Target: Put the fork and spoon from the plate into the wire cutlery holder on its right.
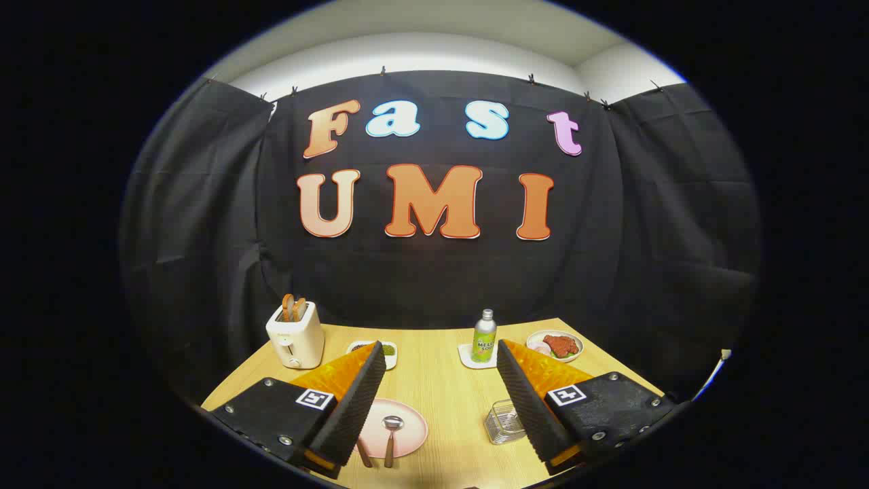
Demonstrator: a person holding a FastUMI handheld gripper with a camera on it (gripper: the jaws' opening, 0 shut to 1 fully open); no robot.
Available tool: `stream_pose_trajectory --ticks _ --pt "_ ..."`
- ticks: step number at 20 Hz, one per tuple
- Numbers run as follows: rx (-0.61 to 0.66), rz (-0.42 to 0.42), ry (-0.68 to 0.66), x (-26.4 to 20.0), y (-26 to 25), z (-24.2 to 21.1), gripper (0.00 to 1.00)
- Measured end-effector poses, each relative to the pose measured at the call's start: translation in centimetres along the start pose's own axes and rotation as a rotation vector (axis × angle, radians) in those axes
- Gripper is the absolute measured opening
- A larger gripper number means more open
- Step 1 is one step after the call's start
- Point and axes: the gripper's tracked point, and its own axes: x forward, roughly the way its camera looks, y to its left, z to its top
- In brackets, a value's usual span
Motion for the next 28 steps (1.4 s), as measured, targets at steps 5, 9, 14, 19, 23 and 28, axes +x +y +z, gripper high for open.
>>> stream_pose_trajectory --ticks 5,9,14,19,23,28 --pt "-0.016 -0.016 -0.023 -0.7 -0.2 0.6 0.99" --pt "-0.019 -0.015 -0.024 -0.8 -0.1 0.6 0.98" --pt "-0.013 -0.022 -0.014 -1.0 -0.8 0.2 0.99" --pt "-0.008 -0.026 0.022 -0.4 -1.1 -1.0 0.99" --pt "0.007 0.003 0.066 0.2 0.3 -2.5 0.99" --pt "-0.026 0.017 0.138 0.9 1.3 -5.9 0.99"
